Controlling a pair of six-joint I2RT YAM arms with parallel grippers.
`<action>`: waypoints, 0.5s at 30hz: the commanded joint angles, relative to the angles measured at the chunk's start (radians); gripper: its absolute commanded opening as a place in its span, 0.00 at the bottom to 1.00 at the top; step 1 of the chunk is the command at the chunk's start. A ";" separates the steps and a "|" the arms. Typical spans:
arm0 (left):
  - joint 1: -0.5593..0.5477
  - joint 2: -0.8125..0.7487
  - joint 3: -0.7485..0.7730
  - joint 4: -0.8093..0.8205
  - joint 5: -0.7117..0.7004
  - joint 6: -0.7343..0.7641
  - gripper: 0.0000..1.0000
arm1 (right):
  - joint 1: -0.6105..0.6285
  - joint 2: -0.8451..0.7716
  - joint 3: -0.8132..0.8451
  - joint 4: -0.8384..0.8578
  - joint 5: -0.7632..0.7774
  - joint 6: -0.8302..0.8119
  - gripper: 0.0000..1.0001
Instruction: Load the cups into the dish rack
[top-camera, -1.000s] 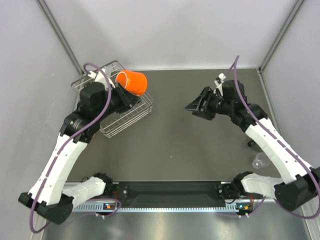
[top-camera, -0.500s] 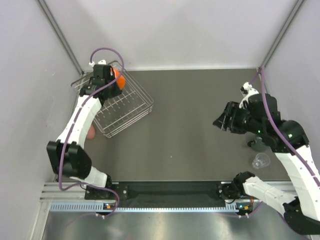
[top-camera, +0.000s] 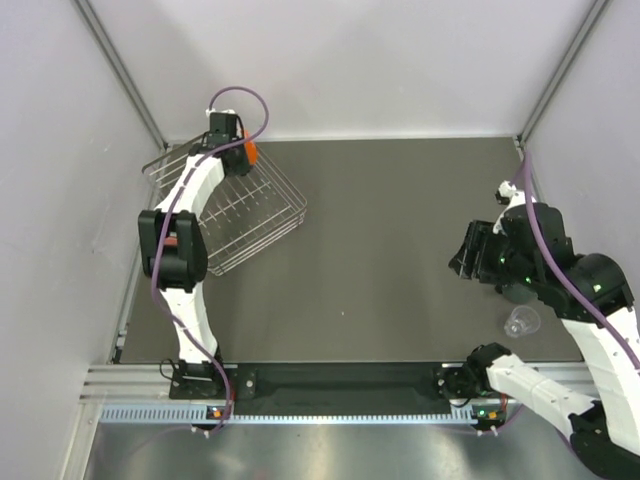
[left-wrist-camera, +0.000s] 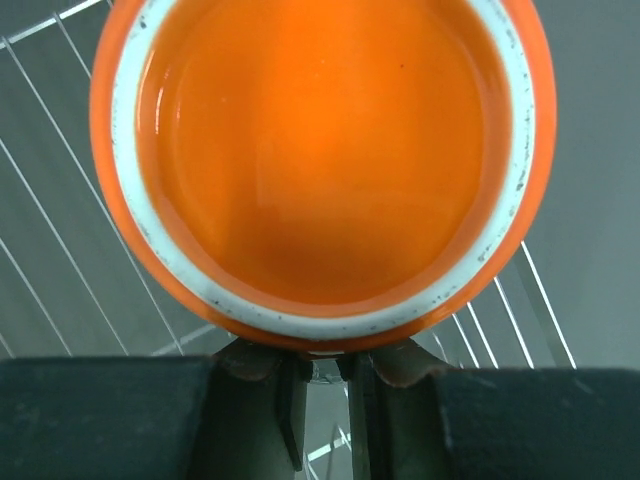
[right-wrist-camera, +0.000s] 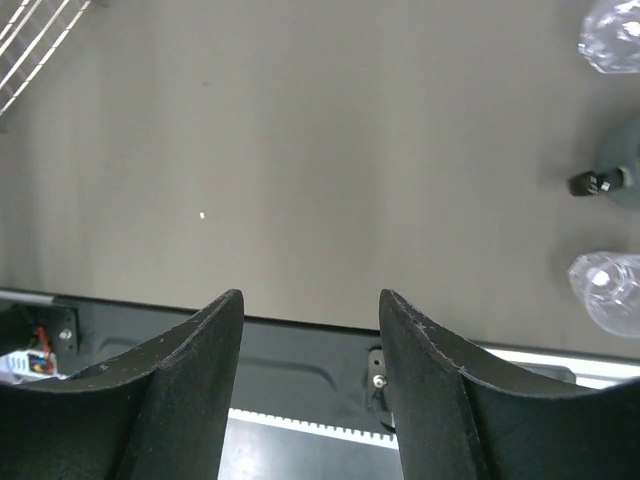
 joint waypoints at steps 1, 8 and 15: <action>0.011 0.021 0.102 0.091 -0.063 0.026 0.00 | -0.001 -0.028 0.045 -0.066 0.085 0.004 0.57; 0.030 0.086 0.155 0.080 -0.075 -0.005 0.00 | -0.004 -0.025 0.058 -0.089 0.130 0.027 0.57; 0.048 0.163 0.239 0.030 -0.112 -0.016 0.00 | -0.003 -0.047 0.043 -0.106 0.147 0.074 0.57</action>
